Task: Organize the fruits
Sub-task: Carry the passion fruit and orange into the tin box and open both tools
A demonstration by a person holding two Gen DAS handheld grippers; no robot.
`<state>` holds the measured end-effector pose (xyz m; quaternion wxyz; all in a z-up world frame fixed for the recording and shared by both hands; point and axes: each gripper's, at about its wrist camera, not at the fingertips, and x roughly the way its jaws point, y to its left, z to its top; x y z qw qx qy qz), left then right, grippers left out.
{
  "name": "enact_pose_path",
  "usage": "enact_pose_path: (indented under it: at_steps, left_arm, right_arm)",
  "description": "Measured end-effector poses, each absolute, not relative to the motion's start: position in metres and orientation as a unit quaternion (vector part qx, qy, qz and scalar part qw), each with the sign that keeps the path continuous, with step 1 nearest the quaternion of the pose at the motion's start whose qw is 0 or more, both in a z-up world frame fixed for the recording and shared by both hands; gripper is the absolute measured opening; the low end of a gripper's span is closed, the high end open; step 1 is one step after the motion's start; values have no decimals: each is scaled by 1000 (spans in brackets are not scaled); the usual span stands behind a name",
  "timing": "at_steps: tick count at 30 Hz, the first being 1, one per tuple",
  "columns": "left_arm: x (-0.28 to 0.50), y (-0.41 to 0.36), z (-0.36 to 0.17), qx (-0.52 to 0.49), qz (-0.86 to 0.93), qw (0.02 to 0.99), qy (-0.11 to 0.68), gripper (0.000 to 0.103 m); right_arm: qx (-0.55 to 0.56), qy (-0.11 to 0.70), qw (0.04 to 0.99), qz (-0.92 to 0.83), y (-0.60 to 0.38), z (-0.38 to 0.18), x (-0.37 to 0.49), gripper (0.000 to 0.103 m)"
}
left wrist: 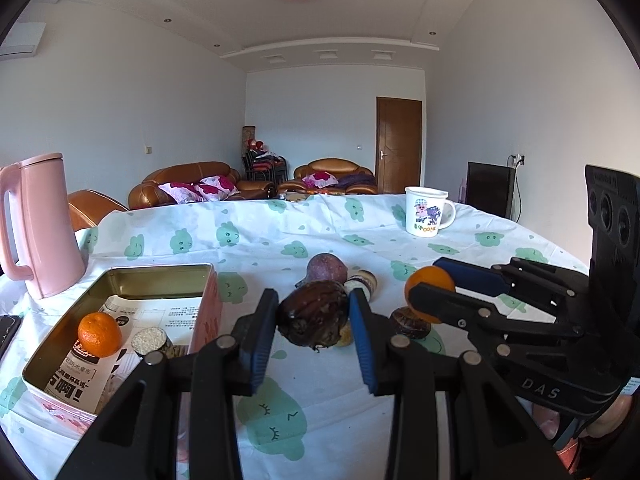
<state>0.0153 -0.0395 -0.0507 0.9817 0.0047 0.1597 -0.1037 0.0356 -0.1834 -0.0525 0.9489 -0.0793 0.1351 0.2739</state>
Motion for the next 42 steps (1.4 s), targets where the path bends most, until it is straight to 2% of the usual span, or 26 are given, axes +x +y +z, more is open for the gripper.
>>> enact_pose_path:
  at_steps: [14,25,42]
  left_arm:
    - [15,-34,-46,-5,-86,983,161,38]
    - [14,-12,-35,-27,-58,982,175,38]
    - [10,79,-23,-82,19,980,183,38]
  right_arm:
    - [-44,143,944,294,-190,-47,40,35]
    - [-62,142,933,324,-166,-28,45,35]
    - [-87,152,904,391,-85,-2,69,35]
